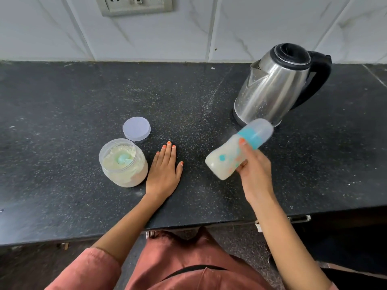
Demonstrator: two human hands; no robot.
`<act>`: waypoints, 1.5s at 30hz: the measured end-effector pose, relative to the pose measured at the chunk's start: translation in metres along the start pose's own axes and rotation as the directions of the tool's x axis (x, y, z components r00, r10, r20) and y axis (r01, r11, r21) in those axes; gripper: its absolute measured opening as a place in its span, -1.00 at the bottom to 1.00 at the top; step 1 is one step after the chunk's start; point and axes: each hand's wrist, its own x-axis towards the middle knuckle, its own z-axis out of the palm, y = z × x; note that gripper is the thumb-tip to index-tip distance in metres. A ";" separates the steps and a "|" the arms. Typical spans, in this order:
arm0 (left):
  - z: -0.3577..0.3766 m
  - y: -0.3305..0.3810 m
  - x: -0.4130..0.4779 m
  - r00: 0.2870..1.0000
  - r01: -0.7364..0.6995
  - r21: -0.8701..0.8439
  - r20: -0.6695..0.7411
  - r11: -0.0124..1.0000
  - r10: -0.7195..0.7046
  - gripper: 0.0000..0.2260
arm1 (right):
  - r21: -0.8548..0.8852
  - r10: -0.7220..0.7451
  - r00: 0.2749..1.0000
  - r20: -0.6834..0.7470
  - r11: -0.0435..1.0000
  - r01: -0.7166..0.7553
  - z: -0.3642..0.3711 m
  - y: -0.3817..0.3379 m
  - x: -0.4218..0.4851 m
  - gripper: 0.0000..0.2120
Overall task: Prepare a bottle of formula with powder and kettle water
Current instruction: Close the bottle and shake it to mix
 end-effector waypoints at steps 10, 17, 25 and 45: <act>-0.001 0.001 0.000 1.000 0.008 -0.004 0.007 1.000 -0.008 -0.49 | -0.141 0.028 0.996 0.087 0.990 -0.015 -0.007 -0.002 -0.005 -0.68; 0.000 0.000 0.000 1.000 0.009 0.006 0.010 1.000 -0.009 -0.49 | -0.171 0.060 0.994 0.086 0.984 -0.045 -0.003 0.003 -0.009 -0.75; 0.000 0.001 0.000 1.000 0.003 0.002 0.004 1.000 -0.003 -0.49 | 0.158 0.029 0.995 -0.098 0.987 -0.013 -0.003 -0.005 0.006 -0.84; 0.000 0.000 -0.001 1.000 0.008 0.002 0.001 1.000 -0.008 -0.49 | 0.045 0.029 0.998 -0.060 0.999 -0.026 -0.006 -0.002 -0.001 -0.83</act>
